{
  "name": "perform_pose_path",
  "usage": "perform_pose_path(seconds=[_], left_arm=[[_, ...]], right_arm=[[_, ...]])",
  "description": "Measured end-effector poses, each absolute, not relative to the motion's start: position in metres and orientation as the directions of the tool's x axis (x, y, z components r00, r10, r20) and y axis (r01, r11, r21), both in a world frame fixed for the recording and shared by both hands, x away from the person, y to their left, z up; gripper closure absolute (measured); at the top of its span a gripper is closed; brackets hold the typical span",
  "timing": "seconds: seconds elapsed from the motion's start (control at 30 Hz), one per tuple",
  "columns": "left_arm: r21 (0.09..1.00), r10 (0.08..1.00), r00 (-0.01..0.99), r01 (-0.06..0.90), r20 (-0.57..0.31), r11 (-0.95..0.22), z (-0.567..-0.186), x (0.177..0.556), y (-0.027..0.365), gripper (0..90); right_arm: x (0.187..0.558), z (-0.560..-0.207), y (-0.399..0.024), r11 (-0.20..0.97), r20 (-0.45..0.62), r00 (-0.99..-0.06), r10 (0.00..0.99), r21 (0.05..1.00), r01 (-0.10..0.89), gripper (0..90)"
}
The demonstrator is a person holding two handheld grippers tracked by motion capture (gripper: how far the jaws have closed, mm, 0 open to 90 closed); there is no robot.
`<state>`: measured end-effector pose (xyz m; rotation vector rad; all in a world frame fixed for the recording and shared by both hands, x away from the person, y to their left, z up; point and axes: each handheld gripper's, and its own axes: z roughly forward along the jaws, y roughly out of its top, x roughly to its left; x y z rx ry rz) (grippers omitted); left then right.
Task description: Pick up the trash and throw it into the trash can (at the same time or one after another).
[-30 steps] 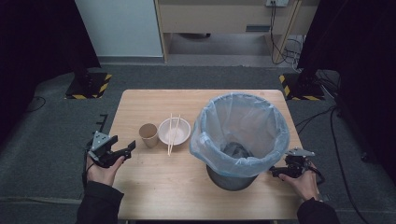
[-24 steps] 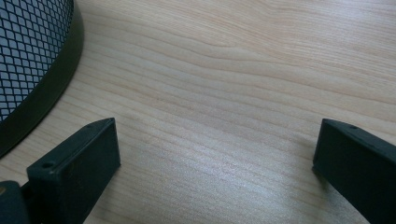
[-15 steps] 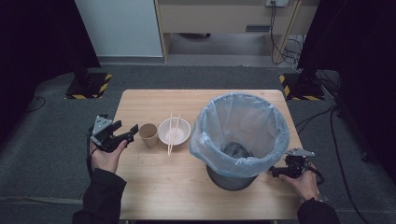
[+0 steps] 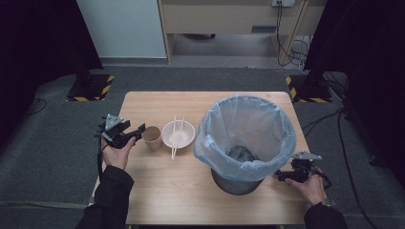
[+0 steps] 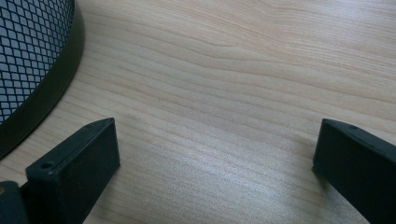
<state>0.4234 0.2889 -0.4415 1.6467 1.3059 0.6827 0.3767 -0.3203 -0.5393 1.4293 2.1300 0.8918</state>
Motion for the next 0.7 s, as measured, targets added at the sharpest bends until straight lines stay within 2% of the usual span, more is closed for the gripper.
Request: perform_pose_path(seconds=[0.43, 0.7], left_arm=[[0.836, 0.955, 0.285, 0.541, -0.079, -0.092, -0.469, 0.441, 0.279, 45.2], [0.795, 0.961, 0.264, 0.6, -0.088, -0.092, -0.478, 0.443, 0.281, 57.8]], right_arm=[[0.377, -0.539, -0.32, 0.274, 0.004, -0.393, 0.92, 0.71, 0.649, 0.7], [0.377, -0.539, -0.32, 0.277, 0.003, -0.396, 0.918, 0.71, 0.648, 0.7]])
